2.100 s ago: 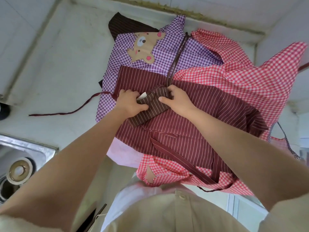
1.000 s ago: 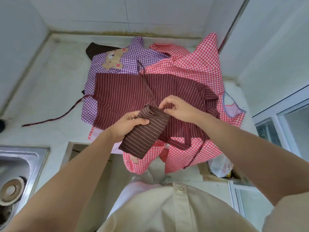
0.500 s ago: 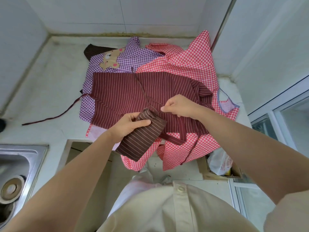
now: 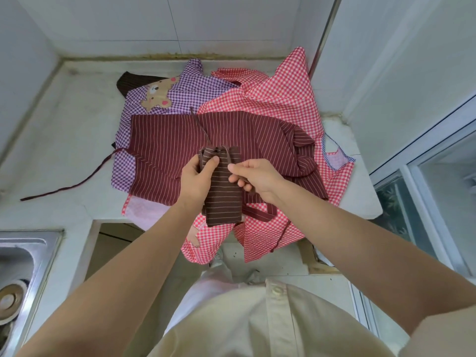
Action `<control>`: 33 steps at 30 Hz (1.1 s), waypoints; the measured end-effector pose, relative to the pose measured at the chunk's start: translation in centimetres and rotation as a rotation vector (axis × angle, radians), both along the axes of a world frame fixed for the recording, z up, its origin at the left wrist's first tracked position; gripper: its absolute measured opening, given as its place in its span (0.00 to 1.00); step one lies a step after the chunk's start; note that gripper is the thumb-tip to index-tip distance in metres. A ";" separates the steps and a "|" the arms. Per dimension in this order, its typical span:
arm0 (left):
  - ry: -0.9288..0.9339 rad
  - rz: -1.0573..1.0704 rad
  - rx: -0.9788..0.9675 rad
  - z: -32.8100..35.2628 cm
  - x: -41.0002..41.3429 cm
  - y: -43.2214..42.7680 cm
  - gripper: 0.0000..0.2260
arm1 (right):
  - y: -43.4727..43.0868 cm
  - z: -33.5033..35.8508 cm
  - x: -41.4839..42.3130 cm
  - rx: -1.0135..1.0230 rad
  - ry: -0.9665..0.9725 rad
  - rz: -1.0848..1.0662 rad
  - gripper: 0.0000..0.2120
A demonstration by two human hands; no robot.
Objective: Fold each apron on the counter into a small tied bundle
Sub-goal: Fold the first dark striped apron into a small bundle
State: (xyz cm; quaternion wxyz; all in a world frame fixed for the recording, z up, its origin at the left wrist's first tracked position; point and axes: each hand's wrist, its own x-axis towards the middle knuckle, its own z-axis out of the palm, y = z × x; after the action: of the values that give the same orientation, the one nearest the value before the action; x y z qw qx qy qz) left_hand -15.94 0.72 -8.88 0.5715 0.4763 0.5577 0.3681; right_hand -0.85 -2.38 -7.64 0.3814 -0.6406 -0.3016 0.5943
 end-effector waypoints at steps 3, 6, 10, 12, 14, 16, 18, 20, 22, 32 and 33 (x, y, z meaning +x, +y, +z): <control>-0.001 -0.055 0.032 0.3 0.2 -0.4 0.08 | -0.3 -0.5 0.8 -0.042 -0.058 -0.032 0.14; -0.047 -0.086 0.017 0.8 0.4 -0.3 0.07 | -0.2 -0.6 1.9 -0.058 0.031 0.019 0.12; -0.066 -0.173 -0.024 1.5 0.2 -0.1 0.10 | -0.1 0.0 3.0 -0.079 0.164 0.174 0.13; -0.142 -0.208 -0.107 2.3 0.2 -0.2 0.20 | 0.0 0.2 3.4 -0.055 0.260 0.236 0.10; -0.253 -0.162 -0.134 2.9 0.2 0.3 0.25 | -0.2 0.4 3.7 -0.031 0.395 0.283 0.09; -0.266 -0.146 -0.120 3.4 0.3 0.8 0.19 | -0.4 0.6 3.8 -0.035 0.529 0.312 0.10; -0.194 -0.235 -0.154 3.4 0.4 0.9 0.12 | -0.5 0.7 3.8 -0.032 0.606 0.341 0.11; -0.013 -0.298 -0.260 2.8 0.6 0.6 0.14 | -0.6 0.9 3.6 0.004 0.670 0.307 0.13; 0.130 -0.350 -0.265 3.5 1.0 -0.6 0.15 | -0.2 1.2 3.5 0.039 0.702 0.165 0.14; 0.501 -0.620 0.438 0.4 0.9 -0.7 0.11 | 1.7 0.6 3.5 0.236 0.197 -0.334 0.09; 0.564 -0.612 0.521 0.8 0.8 -0.6 0.11 | 1.6 0.2 3.6 0.251 0.110 -0.312 0.09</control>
State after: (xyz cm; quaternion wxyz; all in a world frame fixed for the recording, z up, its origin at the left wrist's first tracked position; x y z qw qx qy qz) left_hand -15.12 0.14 -8.07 0.3421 0.8265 0.4146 0.1674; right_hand 2.73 -0.76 -7.44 0.5617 -0.5936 -0.2491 0.5197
